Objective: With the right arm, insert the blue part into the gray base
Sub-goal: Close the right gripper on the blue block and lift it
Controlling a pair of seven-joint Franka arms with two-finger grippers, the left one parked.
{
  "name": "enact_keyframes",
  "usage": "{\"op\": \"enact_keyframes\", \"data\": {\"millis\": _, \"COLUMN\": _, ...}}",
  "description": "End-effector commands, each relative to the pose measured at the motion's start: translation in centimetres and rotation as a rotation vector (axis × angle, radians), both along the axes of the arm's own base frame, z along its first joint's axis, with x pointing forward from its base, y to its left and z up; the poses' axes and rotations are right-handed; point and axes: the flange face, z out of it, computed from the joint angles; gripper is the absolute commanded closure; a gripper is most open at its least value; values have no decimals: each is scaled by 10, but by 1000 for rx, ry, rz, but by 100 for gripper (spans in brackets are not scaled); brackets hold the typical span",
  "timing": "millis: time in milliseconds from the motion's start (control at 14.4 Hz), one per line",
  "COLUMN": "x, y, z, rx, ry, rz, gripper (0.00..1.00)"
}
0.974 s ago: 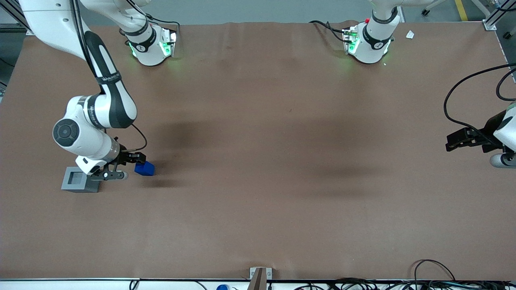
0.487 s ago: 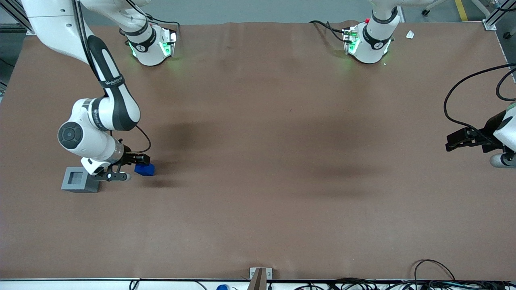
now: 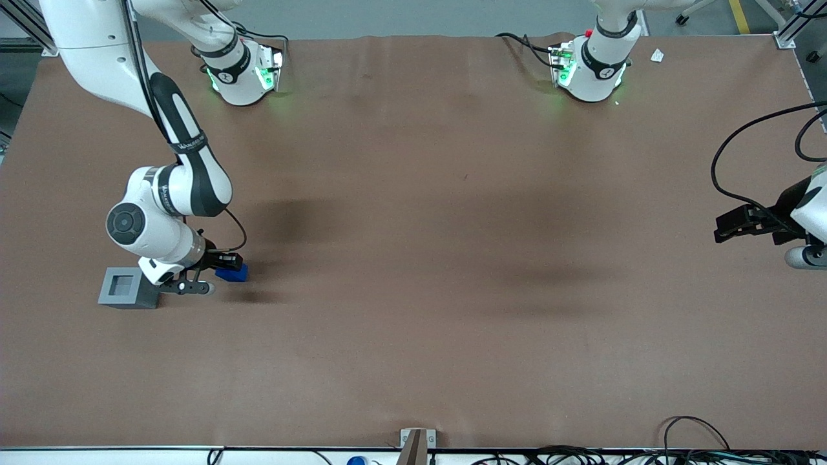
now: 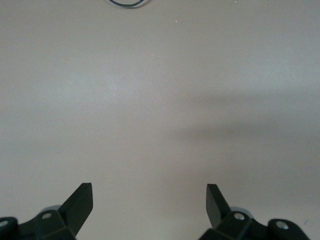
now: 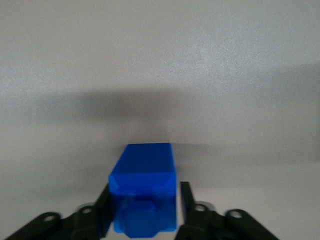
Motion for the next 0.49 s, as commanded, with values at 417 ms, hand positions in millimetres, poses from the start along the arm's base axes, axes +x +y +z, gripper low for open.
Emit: {"op": "enact_keyframes", "data": {"millis": 417, "x": 39, "y": -78, "z": 78, "rx": 29, "ry": 44, "rz": -117, "gripper": 97}}
